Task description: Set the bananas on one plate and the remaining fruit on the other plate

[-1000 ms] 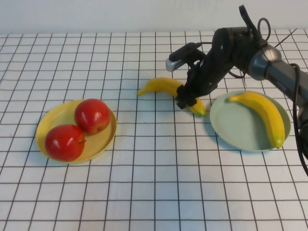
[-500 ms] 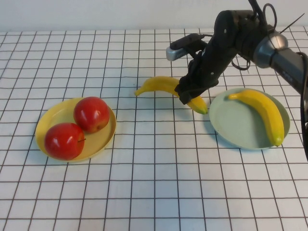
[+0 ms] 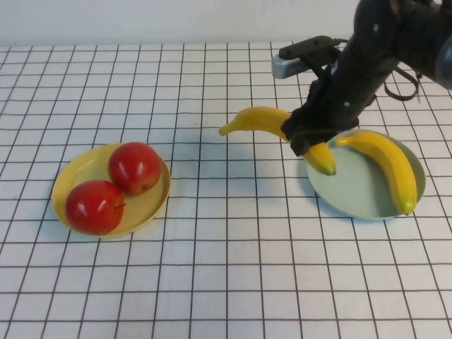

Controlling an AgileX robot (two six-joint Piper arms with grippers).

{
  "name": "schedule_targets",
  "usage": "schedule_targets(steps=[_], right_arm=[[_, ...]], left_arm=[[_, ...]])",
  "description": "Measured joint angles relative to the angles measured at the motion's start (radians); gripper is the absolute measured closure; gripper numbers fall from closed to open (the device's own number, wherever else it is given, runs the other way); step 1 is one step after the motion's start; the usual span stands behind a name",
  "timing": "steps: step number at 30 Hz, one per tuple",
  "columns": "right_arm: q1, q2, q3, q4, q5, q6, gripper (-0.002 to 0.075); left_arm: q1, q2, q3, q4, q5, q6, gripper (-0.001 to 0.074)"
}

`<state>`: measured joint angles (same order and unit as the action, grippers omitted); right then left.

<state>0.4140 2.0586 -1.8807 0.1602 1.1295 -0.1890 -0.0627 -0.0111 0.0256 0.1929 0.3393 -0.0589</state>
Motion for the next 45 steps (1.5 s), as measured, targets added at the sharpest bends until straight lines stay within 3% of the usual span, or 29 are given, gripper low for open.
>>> schedule_targets(steps=[5, 11, 22, 28, 33, 37, 45], right_arm=[[-0.023, -0.208, 0.374, 0.004, -0.237, 0.070, 0.0410], [-0.102, -0.333, 0.613, 0.006, -0.370, 0.127, 0.0410], [-0.132, -0.316, 0.649, -0.020, -0.423, 0.112, 0.0409], [-0.132, -0.284, 0.649, -0.020, -0.463, 0.110, 0.0300], [-0.132, -0.272, 0.649, -0.037, -0.463, 0.110, 0.0279], [-0.132, -0.287, 0.649, -0.032, -0.479, 0.110, 0.0359], [-0.119, -0.472, 0.664, 0.001, -0.599, 0.087, 0.0687]], left_arm=[[0.000, 0.000, 0.000, 0.000, 0.000, 0.000, 0.0737], [0.000, 0.000, 0.000, 0.000, 0.000, 0.000, 0.0737], [0.000, 0.000, 0.000, 0.000, 0.000, 0.000, 0.0737], [0.000, 0.000, 0.000, 0.000, 0.000, 0.000, 0.0737], [0.000, 0.000, 0.000, 0.000, 0.000, 0.000, 0.0737], [0.000, 0.000, 0.000, 0.000, 0.000, 0.000, 0.0737], [0.000, 0.000, 0.000, 0.000, 0.000, 0.000, 0.0737]])
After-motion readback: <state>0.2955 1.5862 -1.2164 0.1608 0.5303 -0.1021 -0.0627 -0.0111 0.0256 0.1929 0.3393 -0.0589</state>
